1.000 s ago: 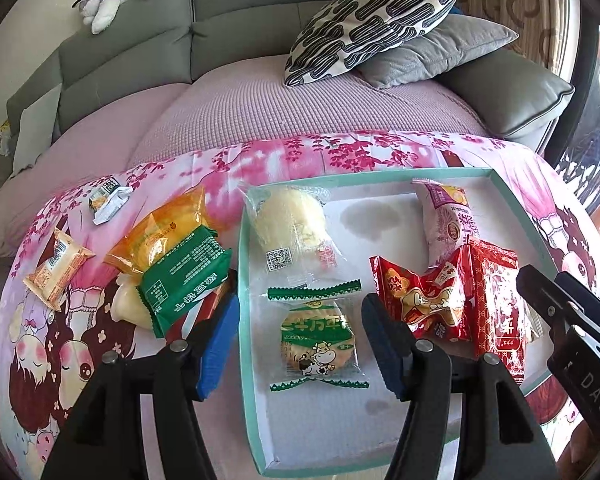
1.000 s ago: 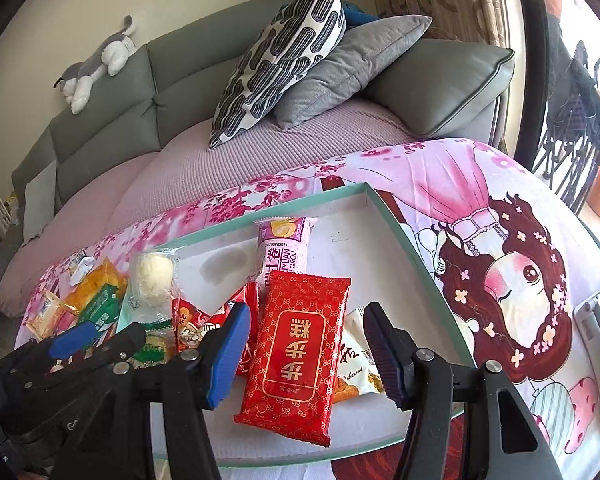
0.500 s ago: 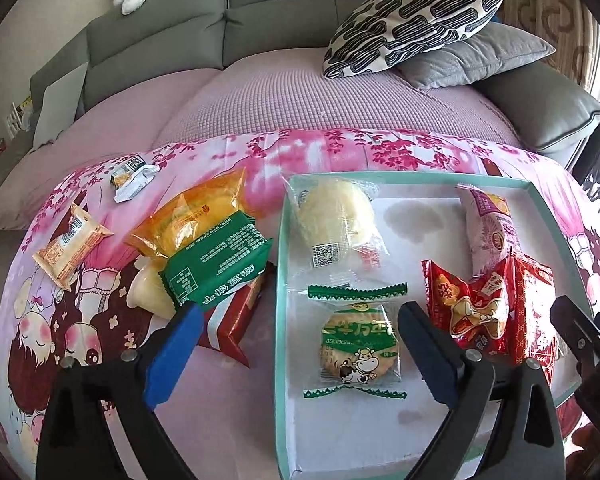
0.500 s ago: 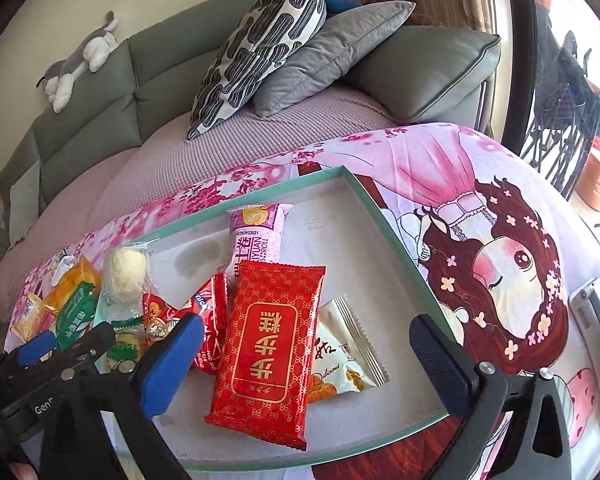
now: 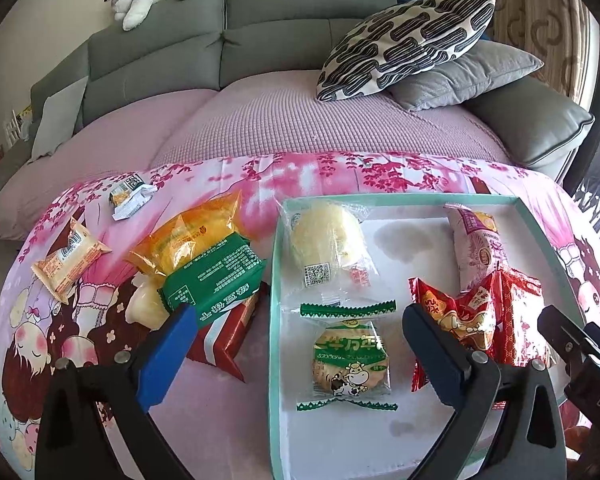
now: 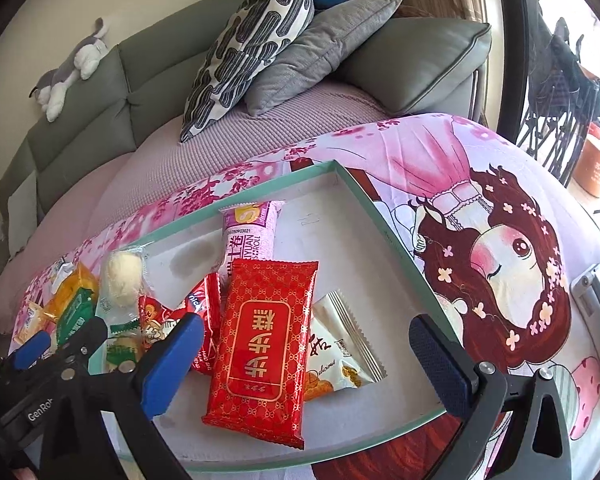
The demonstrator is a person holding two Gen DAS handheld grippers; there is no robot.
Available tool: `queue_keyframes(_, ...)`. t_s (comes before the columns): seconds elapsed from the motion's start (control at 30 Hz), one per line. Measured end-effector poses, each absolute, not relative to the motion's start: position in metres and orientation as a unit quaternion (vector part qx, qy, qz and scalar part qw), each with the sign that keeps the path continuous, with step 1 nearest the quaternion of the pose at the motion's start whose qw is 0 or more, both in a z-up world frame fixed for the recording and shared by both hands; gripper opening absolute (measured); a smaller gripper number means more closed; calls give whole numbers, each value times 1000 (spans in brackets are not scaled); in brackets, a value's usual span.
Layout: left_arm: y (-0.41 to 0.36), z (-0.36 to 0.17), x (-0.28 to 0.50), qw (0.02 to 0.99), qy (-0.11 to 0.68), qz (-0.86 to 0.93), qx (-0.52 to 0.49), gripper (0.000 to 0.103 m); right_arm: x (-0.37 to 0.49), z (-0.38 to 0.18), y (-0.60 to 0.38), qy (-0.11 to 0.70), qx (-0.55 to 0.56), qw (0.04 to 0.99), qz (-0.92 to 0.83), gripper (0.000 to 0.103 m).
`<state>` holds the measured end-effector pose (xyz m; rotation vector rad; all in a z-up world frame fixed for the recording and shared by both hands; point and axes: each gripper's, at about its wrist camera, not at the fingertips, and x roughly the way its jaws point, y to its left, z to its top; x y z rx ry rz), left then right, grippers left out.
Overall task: Organize snacks
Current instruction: 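Move both open tools back from the tray toward the snack pile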
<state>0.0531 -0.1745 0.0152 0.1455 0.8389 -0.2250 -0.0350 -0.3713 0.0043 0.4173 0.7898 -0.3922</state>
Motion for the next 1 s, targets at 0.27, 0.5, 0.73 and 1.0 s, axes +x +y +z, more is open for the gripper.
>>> queue_keyframes(0.27,-164,27,46,926,356,-118,51,102,-41,15,-373,356,205,890,-198,103)
queue_keyframes(0.5,-140,35,50,928,355,-116,18,102,-34,20,-358,352,195,899,-172,103)
queue_keyframes(0.73,-107,39,55,932,352,-81,19,102,-20,19,-328,362,174,904,-144,103)
queue_keyframes(1.0,-70,46,58,938,341,-61,1,102,-1,14,-288,377,154,906,-112,103)
